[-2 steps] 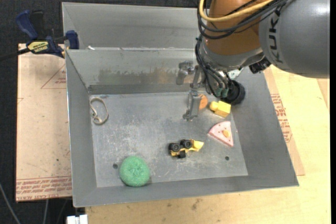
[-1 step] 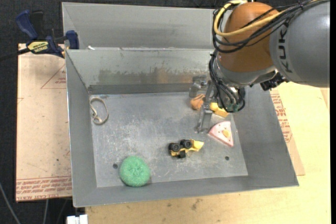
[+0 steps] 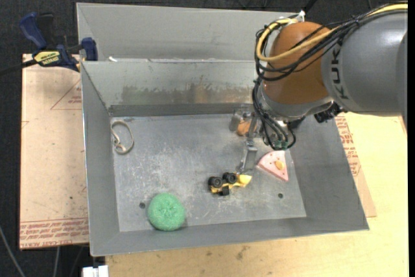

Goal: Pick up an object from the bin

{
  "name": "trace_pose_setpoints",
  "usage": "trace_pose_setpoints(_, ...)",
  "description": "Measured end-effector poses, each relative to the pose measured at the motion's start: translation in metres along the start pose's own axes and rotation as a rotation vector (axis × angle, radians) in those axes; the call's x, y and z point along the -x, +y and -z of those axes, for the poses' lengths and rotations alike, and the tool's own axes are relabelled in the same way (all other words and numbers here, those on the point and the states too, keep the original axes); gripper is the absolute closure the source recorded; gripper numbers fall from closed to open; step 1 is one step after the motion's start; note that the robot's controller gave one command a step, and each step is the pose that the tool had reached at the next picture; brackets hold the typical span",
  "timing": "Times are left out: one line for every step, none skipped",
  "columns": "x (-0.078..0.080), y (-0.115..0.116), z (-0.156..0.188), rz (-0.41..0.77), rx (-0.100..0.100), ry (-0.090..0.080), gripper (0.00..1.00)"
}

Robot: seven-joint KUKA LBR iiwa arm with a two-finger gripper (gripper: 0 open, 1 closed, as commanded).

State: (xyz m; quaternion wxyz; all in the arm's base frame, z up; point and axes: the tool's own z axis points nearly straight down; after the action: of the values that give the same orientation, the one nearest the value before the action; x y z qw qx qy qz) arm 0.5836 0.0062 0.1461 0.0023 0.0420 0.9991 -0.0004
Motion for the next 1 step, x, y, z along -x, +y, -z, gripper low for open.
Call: trace_pose_setpoints(-0.032, -0.0211, -0.0404, -0.127, 0.004, 0.003, 0.0)
